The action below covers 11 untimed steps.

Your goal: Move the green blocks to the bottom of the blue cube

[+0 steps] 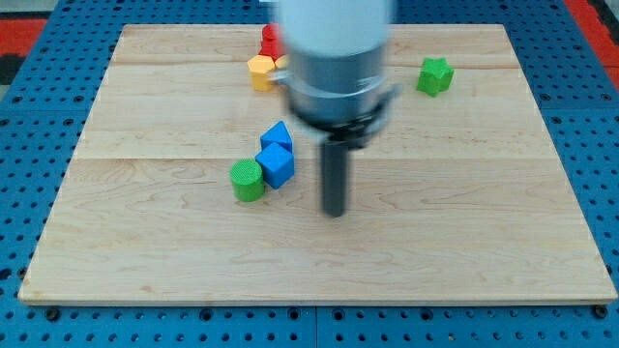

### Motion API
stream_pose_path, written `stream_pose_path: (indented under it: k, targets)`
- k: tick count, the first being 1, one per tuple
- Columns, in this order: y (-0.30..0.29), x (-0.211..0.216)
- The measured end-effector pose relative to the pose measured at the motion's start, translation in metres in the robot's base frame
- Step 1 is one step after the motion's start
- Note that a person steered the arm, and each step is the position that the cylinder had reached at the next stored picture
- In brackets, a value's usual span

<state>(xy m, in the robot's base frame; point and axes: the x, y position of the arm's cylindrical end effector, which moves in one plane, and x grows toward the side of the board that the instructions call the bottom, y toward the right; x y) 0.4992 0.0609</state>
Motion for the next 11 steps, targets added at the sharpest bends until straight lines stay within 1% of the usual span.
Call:
stream_pose_path:
  k: [1,2,3,4,5,7,8,10,11]
  targets:
    - [0.078,-0.062]
    - [0.125,-0.123]
    - [0.143,-0.181]
    - [0.132,-0.224]
    - [0.081,-0.217]
    - [0.032,-0.149]
    - [0.022,-0.115]
    - [0.026,-0.057]
    - [0.002,-0.048]
